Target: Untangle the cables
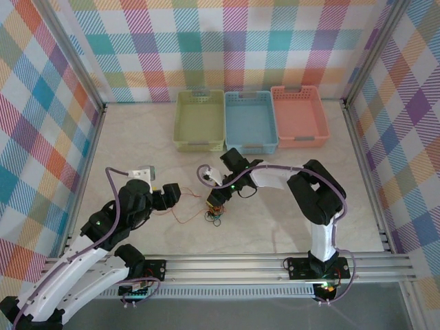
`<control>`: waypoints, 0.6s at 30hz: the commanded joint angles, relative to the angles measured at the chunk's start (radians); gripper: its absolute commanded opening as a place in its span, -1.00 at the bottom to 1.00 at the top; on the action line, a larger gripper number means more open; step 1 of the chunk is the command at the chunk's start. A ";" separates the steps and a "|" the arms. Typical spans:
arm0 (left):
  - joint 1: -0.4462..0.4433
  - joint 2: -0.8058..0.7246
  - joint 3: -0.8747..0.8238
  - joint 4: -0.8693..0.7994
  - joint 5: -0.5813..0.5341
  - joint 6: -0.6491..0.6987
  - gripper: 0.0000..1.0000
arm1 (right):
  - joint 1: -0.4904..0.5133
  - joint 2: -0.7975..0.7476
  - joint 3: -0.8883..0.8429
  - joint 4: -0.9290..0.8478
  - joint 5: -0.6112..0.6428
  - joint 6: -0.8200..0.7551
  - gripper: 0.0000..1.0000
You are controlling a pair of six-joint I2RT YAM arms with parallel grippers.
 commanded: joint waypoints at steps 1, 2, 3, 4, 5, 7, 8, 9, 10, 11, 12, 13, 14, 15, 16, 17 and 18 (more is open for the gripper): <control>0.007 0.002 -0.037 0.062 0.064 -0.004 0.69 | 0.009 0.016 0.032 -0.066 -0.033 -0.024 -0.23; 0.007 0.008 -0.050 0.080 0.082 -0.013 0.68 | 0.009 0.015 0.033 -0.066 -0.031 -0.024 -0.30; 0.007 0.015 -0.058 0.098 0.101 -0.019 0.68 | 0.009 0.011 0.033 -0.067 -0.029 -0.024 -0.38; 0.007 0.030 -0.067 0.119 0.128 -0.025 0.67 | 0.009 0.001 0.031 -0.065 -0.027 -0.025 -0.54; 0.007 0.051 -0.071 0.138 0.158 -0.025 0.67 | 0.007 -0.015 0.021 -0.054 -0.018 -0.028 -0.70; 0.007 0.103 -0.067 0.167 0.223 -0.022 0.66 | 0.007 -0.054 -0.020 -0.004 0.005 -0.026 -0.86; 0.007 0.136 -0.059 0.179 0.255 -0.017 0.65 | 0.004 -0.074 -0.043 0.024 0.019 -0.024 -0.94; 0.007 0.164 -0.052 0.185 0.278 -0.013 0.65 | 0.000 -0.089 -0.058 0.043 0.025 -0.020 -0.99; 0.007 0.194 -0.046 0.195 0.302 -0.008 0.65 | -0.005 -0.100 -0.073 0.062 0.029 -0.013 -1.00; 0.007 0.217 -0.043 0.208 0.324 -0.005 0.64 | -0.011 -0.108 -0.080 0.071 0.031 -0.009 -1.00; 0.007 0.238 -0.039 0.218 0.334 -0.003 0.64 | -0.015 -0.111 -0.083 0.074 0.034 -0.006 -1.00; 0.007 0.258 -0.040 0.232 0.336 -0.005 0.64 | -0.018 -0.106 -0.082 0.074 0.034 -0.001 -1.00; 0.007 0.278 -0.043 0.247 0.331 -0.006 0.64 | -0.020 -0.100 -0.074 0.062 0.037 0.004 -1.00; 0.007 0.294 -0.045 0.258 0.321 -0.006 0.66 | -0.022 -0.092 -0.067 0.053 0.043 0.007 -1.00; 0.008 0.319 -0.047 0.271 0.311 -0.003 0.66 | -0.025 -0.088 -0.061 0.047 0.052 0.012 -1.00; 0.007 0.351 -0.044 0.281 0.313 0.004 0.66 | -0.030 -0.083 -0.059 0.045 0.050 0.020 -1.00; 0.007 0.379 -0.041 0.292 0.326 0.009 0.65 | -0.036 -0.081 -0.059 0.045 0.046 0.028 -1.00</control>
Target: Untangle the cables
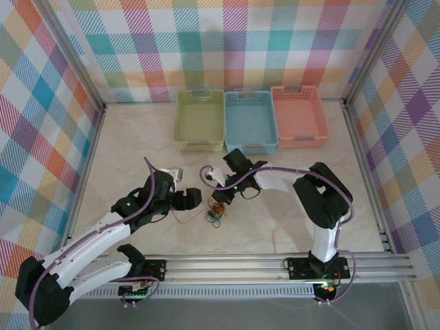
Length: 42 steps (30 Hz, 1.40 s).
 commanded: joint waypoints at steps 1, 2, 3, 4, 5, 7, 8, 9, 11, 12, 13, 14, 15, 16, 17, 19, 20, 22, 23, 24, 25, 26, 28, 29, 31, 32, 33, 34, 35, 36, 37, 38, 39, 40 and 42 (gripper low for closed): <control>0.008 0.084 0.018 0.074 0.050 0.016 0.64 | -0.024 0.001 0.012 0.009 -0.007 0.030 -1.00; 0.009 0.116 0.021 0.075 0.065 0.015 0.62 | -0.031 0.000 0.009 0.015 -0.010 0.040 -1.00; 0.009 0.141 0.022 0.112 0.083 0.012 0.60 | -0.037 0.000 0.007 0.018 -0.009 0.048 -1.00; 0.010 0.164 0.023 0.121 0.102 0.008 0.57 | -0.043 -0.003 0.005 0.021 -0.007 0.055 -1.00; 0.009 0.184 0.023 0.128 0.117 0.005 0.54 | -0.048 -0.003 0.003 0.023 -0.003 0.063 -1.00; 0.009 0.217 0.025 0.138 0.148 0.000 0.51 | -0.058 -0.003 0.000 0.027 0.009 0.077 -1.00; 0.009 0.233 0.029 0.139 0.161 0.000 0.49 | -0.062 -0.003 -0.001 0.030 0.009 0.084 -1.00; 0.008 0.247 0.031 0.142 0.168 0.000 0.47 | -0.065 -0.003 -0.004 0.033 0.007 0.088 -1.00; 0.009 0.278 0.034 0.159 0.185 -0.006 0.47 | -0.069 -0.005 -0.005 0.033 0.002 0.092 -1.00; 0.009 0.296 0.037 0.163 0.190 -0.005 0.46 | -0.068 -0.005 -0.005 0.036 0.002 0.092 -1.00; 0.009 0.319 0.041 0.168 0.193 -0.004 0.45 | -0.068 -0.007 -0.006 0.038 0.002 0.093 -1.00; 0.010 0.344 0.048 0.170 0.194 -0.002 0.42 | -0.068 -0.008 -0.008 0.039 0.003 0.093 -1.00; 0.009 0.364 0.056 0.172 0.199 -0.003 0.38 | -0.070 -0.008 -0.008 0.041 0.003 0.095 -1.00; 0.009 0.388 0.064 0.179 0.213 -0.003 0.34 | -0.071 -0.007 -0.008 0.041 0.004 0.095 -1.00; 0.009 0.409 0.068 0.190 0.232 -0.002 0.31 | -0.070 -0.009 -0.008 0.041 0.006 0.095 -1.00; 0.009 0.438 0.075 0.199 0.248 -0.001 0.29 | -0.070 -0.009 -0.009 0.040 0.008 0.095 -1.00; 0.010 0.449 0.077 0.199 0.247 0.000 0.29 | -0.070 -0.010 -0.011 0.043 0.008 0.097 -1.00; 0.010 0.465 0.079 0.197 0.247 0.003 0.22 | -0.069 -0.010 -0.011 0.044 0.008 0.097 -1.00; 0.011 0.473 0.080 0.194 0.249 0.004 0.16 | -0.070 -0.011 -0.011 0.044 0.008 0.097 -1.00; 0.012 0.477 0.079 0.194 0.251 0.004 0.11 | -0.071 -0.012 -0.011 0.044 0.006 0.097 -1.00; 0.012 0.481 0.076 0.198 0.253 0.002 0.05 | -0.070 -0.012 -0.009 0.043 0.006 0.097 -1.00; 0.012 0.483 0.073 0.203 0.253 0.000 0.01 | -0.070 -0.011 -0.009 0.044 0.006 0.097 -1.00; 0.012 0.488 0.066 0.213 0.258 -0.006 -0.15 | -0.071 -0.011 -0.010 0.044 0.008 0.097 -1.00; 0.012 0.491 0.062 0.218 0.265 -0.006 -0.22 | -0.072 -0.011 -0.010 0.044 0.008 0.097 -1.00; 0.012 0.495 0.056 0.221 0.266 -0.010 -0.39 | -0.071 -0.012 -0.011 0.044 0.009 0.097 -1.00; 0.012 0.496 0.056 0.223 0.267 -0.011 -0.44 | -0.071 -0.013 -0.011 0.045 0.011 0.098 -1.00; 0.012 0.497 0.053 0.226 0.270 -0.011 -0.48 | -0.071 -0.013 -0.012 0.044 0.011 0.098 -1.00; 0.013 0.496 0.048 0.227 0.273 -0.012 -0.52 | -0.071 -0.015 -0.012 0.044 0.013 0.098 -1.00; 0.013 0.495 0.047 0.228 0.275 -0.012 -0.54 | -0.072 -0.015 -0.014 0.045 0.014 0.098 -1.00; 0.012 0.490 0.043 0.227 0.276 -0.013 -0.56 | -0.071 -0.016 -0.015 0.049 0.014 0.098 -1.00; 0.012 0.485 0.042 0.225 0.276 -0.013 -0.57 | -0.072 -0.017 -0.015 0.049 0.014 0.100 -1.00; 0.013 0.479 0.039 0.222 0.274 -0.013 -0.57 | -0.072 -0.017 -0.015 0.050 0.014 0.100 -1.00; 0.013 0.474 0.036 0.224 0.272 -0.012 -0.56 | -0.071 -0.017 -0.015 0.050 0.014 0.100 -1.00; 0.013 0.469 0.030 0.225 0.269 -0.014 -0.55 | -0.071 -0.016 -0.015 0.049 0.014 0.100 -1.00; 0.013 0.465 0.025 0.235 0.267 -0.014 -0.55 | -0.071 -0.016 -0.014 0.049 0.013 0.100 -1.00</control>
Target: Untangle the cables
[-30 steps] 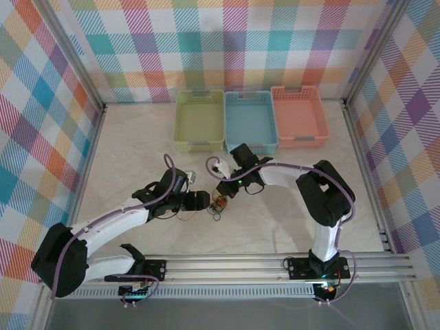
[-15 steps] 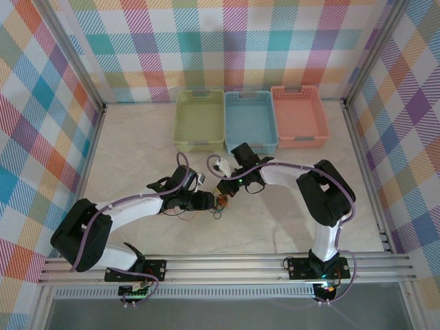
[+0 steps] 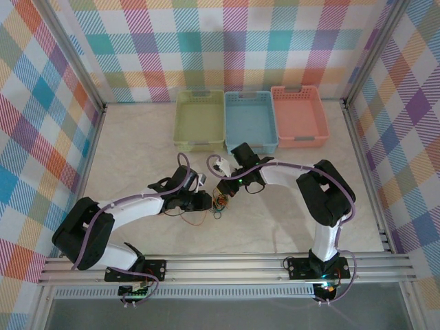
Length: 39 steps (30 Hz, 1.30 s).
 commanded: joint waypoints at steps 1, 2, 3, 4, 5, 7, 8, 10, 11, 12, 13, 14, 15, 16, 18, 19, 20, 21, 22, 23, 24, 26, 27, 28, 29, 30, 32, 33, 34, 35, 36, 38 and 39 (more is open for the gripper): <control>0.013 -0.020 -0.018 0.029 0.015 -0.010 -0.55 | -0.002 -0.016 -0.012 0.015 -0.007 0.005 -1.00; 0.013 -0.017 -0.015 0.030 0.015 -0.011 -0.54 | -0.002 -0.014 -0.011 0.015 -0.007 0.005 -1.00; 0.014 -0.014 -0.010 0.030 0.014 -0.011 -0.47 | -0.002 -0.014 -0.010 0.014 -0.007 0.005 -1.00; 0.014 -0.013 -0.003 0.025 0.015 -0.010 -0.28 | -0.002 -0.014 -0.010 0.015 -0.007 0.005 -1.00; 0.014 -0.011 0.008 0.017 0.011 -0.007 -0.24 | -0.002 -0.013 -0.010 0.014 -0.007 0.005 -1.00; 0.014 -0.017 0.026 0.003 0.001 -0.001 -0.18 | -0.003 -0.011 -0.009 0.013 -0.009 0.005 -1.00; 0.014 -0.020 0.036 -0.002 -0.003 0.002 -0.16 | -0.002 -0.011 -0.007 0.011 -0.009 0.005 -1.00; 0.014 -0.017 0.050 -0.007 -0.008 0.007 -0.14 | -0.002 -0.011 -0.007 0.010 -0.009 0.005 -1.00; 0.016 -0.008 0.061 -0.009 -0.004 0.008 -0.15 | -0.002 -0.011 -0.007 0.011 -0.009 0.005 -1.00; 0.016 -0.001 0.068 -0.009 0.004 0.008 -0.15 | -0.002 -0.011 -0.007 0.012 -0.009 0.005 -1.00; 0.017 0.010 0.074 -0.006 0.010 0.010 -0.16 | -0.002 -0.009 -0.007 0.011 -0.009 0.005 -1.00; 0.016 0.020 0.078 -0.003 0.014 0.009 -0.17 | -0.003 -0.010 -0.007 0.011 -0.010 0.005 -1.00; 0.016 0.028 0.081 -0.004 0.014 0.010 -0.17 | -0.003 -0.009 -0.007 0.011 -0.010 0.006 -1.00; 0.016 0.032 0.083 -0.004 0.014 0.012 -0.18 | -0.002 -0.010 -0.007 0.009 -0.010 0.006 -1.00; 0.016 0.039 0.080 -0.004 0.014 0.014 -0.23 | -0.002 -0.008 -0.006 0.009 -0.012 0.007 -1.00; 0.016 0.041 0.078 -0.003 0.014 0.013 -0.24 | -0.002 -0.008 -0.006 0.009 -0.012 0.007 -1.00; 0.016 0.041 0.075 -0.003 0.013 0.015 -0.25 | -0.002 -0.008 -0.006 0.010 -0.013 0.007 -1.00; 0.016 0.039 0.071 -0.003 0.009 0.016 -0.26 | -0.002 -0.006 -0.004 0.009 -0.013 0.007 -1.00; 0.016 0.040 0.067 -0.003 0.008 0.014 -0.28 | -0.002 -0.007 -0.004 0.008 -0.013 0.007 -1.00; 0.016 0.041 0.064 0.000 0.010 0.014 -0.31 | -0.002 -0.007 -0.004 0.007 -0.013 0.007 -1.00; 0.016 0.039 0.060 0.002 0.013 0.013 -0.33 | -0.002 -0.007 -0.004 0.008 -0.013 0.007 -1.00; 0.016 0.034 0.048 0.009 0.019 0.010 -0.40 | -0.002 -0.007 -0.003 0.007 -0.013 0.007 -1.00; 0.016 0.033 0.045 0.008 0.021 0.010 -0.42 | -0.002 -0.007 -0.004 0.007 -0.012 0.007 -1.00; 0.016 0.030 0.042 0.006 0.023 0.010 -0.44 | -0.002 -0.007 -0.003 0.007 -0.011 0.007 -1.00; 0.016 0.027 0.036 0.006 0.027 0.012 -0.45 | -0.002 -0.007 -0.004 0.007 -0.012 0.008 -1.00; 0.017 0.025 0.033 0.005 0.030 0.012 -0.45 | -0.002 -0.007 -0.004 0.006 -0.010 0.008 -1.00; 0.016 0.020 0.026 -0.005 0.034 0.015 -0.46 | -0.002 -0.008 -0.004 0.007 -0.009 0.008 -1.00; 0.016 0.016 0.021 -0.004 0.032 0.015 -0.46 | -0.002 -0.007 -0.004 0.006 -0.009 0.008 -1.00; 0.016 0.008 0.013 -0.003 0.031 0.014 -0.46 | -0.002 -0.009 -0.004 0.008 -0.009 0.008 -1.00; 0.016 0.001 0.008 -0.002 0.029 0.012 -0.45 | -0.002 -0.007 -0.004 0.007 -0.009 0.008 -1.00; 0.016 -0.005 0.001 -0.001 0.027 0.011 -0.45 | -0.002 -0.007 -0.004 0.007 -0.009 0.009 -1.00; 0.016 -0.014 -0.008 0.003 0.036 0.007 -0.45 | -0.002 -0.008 -0.004 0.007 -0.009 0.008 -1.00; 0.016 -0.017 -0.011 0.006 0.042 0.004 -0.45 | -0.002 -0.009 -0.004 0.006 -0.007 0.008 -1.00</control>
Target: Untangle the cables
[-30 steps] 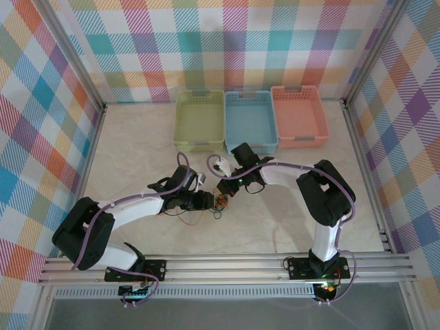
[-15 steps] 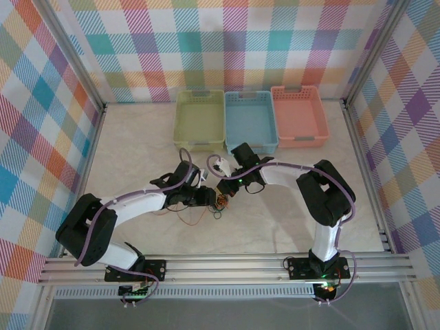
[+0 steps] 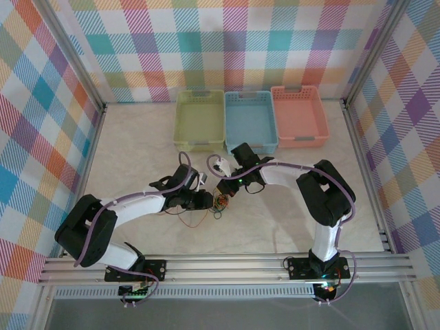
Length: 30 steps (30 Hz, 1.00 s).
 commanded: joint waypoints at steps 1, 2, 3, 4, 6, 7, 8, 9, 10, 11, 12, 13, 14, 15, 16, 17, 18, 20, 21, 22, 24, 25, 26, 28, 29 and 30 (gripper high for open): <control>0.010 -0.039 -0.023 0.010 0.029 -0.002 -0.38 | -0.002 -0.008 -0.004 0.007 -0.009 0.005 -1.00; 0.010 -0.043 -0.026 0.012 0.030 -0.004 -0.26 | -0.001 -0.007 -0.004 0.007 -0.008 0.006 -1.00; 0.009 -0.044 -0.028 0.015 0.029 -0.005 -0.21 | -0.002 -0.006 -0.004 0.006 -0.009 0.006 -1.00; 0.010 -0.044 -0.029 0.015 0.031 -0.005 -0.20 | -0.002 -0.007 -0.004 0.007 -0.009 0.006 -1.00; 0.011 -0.035 -0.030 0.023 0.031 -0.005 -0.21 | -0.001 -0.007 -0.004 0.007 -0.008 0.006 -1.00; 0.010 -0.027 -0.031 0.029 0.035 -0.006 -0.23 | -0.003 -0.007 -0.004 0.007 -0.007 0.005 -1.00; 0.010 -0.017 -0.031 0.032 0.039 -0.006 -0.29 | -0.003 -0.007 -0.004 0.006 -0.007 0.006 -1.00; 0.010 -0.010 -0.030 0.034 0.044 -0.008 -0.33 | -0.002 -0.007 -0.004 0.005 -0.007 0.006 -1.00; 0.010 -0.004 -0.032 0.036 0.047 -0.008 -0.37 | -0.002 -0.007 -0.004 0.005 -0.007 0.006 -1.00; 0.010 -0.004 -0.036 0.038 0.048 -0.008 -0.39 | -0.002 -0.007 -0.004 0.005 -0.007 0.006 -1.00; 0.010 -0.005 -0.039 0.040 0.045 -0.009 -0.41 | -0.002 -0.006 -0.003 0.005 -0.007 0.006 -1.00; 0.010 -0.008 -0.045 0.041 0.041 -0.010 -0.43 | -0.002 -0.007 -0.002 0.004 -0.007 0.006 -1.00; 0.010 -0.009 -0.048 0.039 0.040 -0.010 -0.44 | -0.002 -0.007 -0.002 0.005 -0.006 0.005 -1.00; 0.010 -0.011 -0.053 0.041 0.042 -0.010 -0.45 | -0.002 -0.006 -0.003 0.005 -0.007 0.006 -1.00; 0.010 -0.018 -0.061 0.043 0.047 -0.013 -0.46 | -0.002 -0.007 -0.002 0.006 -0.007 0.006 -1.00; 0.010 -0.026 -0.068 0.044 0.049 -0.017 -0.45 | -0.002 -0.006 -0.002 0.005 -0.007 0.006 -1.00; 0.009 -0.036 -0.075 0.044 0.049 -0.019 -0.39 | -0.002 -0.007 -0.002 0.005 -0.007 0.006 -1.00; 0.009 -0.066 -0.093 0.033 0.038 -0.024 -0.12 | -0.002 -0.007 -0.002 0.005 -0.007 0.006 -1.00; 0.009 -0.080 -0.100 0.027 0.031 -0.023 -0.10 | -0.002 -0.006 -0.002 0.005 -0.007 0.006 -1.00; 0.010 -0.099 -0.106 0.018 0.025 -0.022 -0.09 | -0.002 -0.004 -0.001 0.005 -0.007 0.006 -1.00; 0.009 -0.133 -0.113 -0.003 0.019 -0.023 -0.09 | -0.002 -0.006 -0.001 0.003 -0.007 0.007 -1.00; 0.010 -0.150 -0.116 -0.016 0.016 -0.021 -0.10 | -0.003 -0.007 -0.002 0.003 -0.007 0.007 -1.00; 0.010 -0.166 -0.119 -0.024 0.012 -0.018 -0.11 | -0.002 -0.006 -0.002 0.004 -0.007 0.007 -1.00; 0.010 -0.186 -0.126 -0.032 0.007 -0.019 -0.17 | -0.002 -0.005 -0.001 0.003 -0.007 0.007 -1.00; 0.009 -0.191 -0.128 -0.037 0.010 -0.018 -0.21 | -0.002 -0.006 -0.001 0.003 -0.007 0.007 -1.00; 0.010 -0.193 -0.129 -0.037 0.013 -0.018 -0.24 | -0.002 -0.005 -0.002 0.002 -0.007 0.007 -1.00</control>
